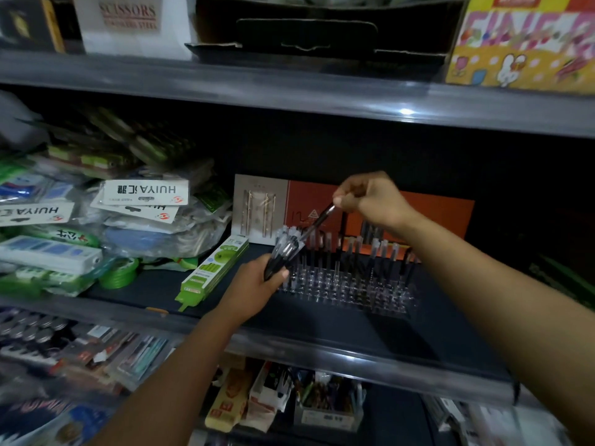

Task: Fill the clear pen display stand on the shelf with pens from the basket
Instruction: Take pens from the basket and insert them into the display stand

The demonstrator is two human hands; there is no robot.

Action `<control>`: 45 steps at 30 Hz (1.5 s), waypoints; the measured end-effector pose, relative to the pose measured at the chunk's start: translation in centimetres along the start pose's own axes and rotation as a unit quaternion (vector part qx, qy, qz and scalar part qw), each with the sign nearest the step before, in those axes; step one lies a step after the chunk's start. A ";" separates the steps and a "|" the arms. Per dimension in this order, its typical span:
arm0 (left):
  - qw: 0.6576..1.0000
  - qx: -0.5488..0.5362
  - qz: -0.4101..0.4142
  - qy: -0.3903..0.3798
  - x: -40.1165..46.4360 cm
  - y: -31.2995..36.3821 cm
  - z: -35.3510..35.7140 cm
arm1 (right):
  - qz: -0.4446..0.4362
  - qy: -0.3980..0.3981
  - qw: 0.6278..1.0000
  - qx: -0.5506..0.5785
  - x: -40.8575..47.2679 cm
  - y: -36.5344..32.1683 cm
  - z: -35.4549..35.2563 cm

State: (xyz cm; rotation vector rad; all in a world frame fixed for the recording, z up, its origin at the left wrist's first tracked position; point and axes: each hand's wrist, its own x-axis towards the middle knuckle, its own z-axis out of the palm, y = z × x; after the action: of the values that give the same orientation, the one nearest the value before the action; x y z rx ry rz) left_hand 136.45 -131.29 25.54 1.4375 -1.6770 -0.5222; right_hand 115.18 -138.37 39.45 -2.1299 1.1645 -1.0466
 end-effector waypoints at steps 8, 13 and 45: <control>0.999 0.040 -0.010 0.002 0.2 -0.8 -0.1 | -0.040 0.036 0.988 -0.148 0.4 1.2 0.6; 0.999 0.037 -0.014 0.002 0.8 -1.0 0.0 | -0.070 0.011 0.977 -0.203 0.8 2.2 2.9; 1.000 -0.005 -0.002 0.010 1.6 -2.5 0.5 | -0.082 -0.097 0.956 -0.265 2.6 4.3 7.7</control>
State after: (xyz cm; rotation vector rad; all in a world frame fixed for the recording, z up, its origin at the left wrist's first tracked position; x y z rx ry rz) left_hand 137.57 -133.53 23.87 1.4343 -1.6547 -0.5153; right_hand 120.26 -142.36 32.87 -2.7106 1.2932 -0.6088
